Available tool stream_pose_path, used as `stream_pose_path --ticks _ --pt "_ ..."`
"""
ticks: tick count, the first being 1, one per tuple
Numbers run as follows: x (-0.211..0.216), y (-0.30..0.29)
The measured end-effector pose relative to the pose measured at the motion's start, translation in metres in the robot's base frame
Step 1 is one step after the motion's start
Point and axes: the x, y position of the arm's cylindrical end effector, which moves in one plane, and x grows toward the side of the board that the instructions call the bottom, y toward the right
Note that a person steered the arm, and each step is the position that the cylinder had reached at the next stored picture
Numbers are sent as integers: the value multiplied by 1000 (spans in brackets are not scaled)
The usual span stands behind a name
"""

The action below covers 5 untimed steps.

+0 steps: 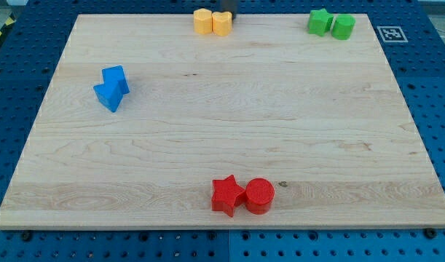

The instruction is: Separate the yellow hexagon from the yellow heart

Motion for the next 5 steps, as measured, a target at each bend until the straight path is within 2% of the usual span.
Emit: stream_pose_path --ticks 1,3,4,5 --pt "11 -33" --pt "57 5" --pt "48 1" --pt "15 -22"
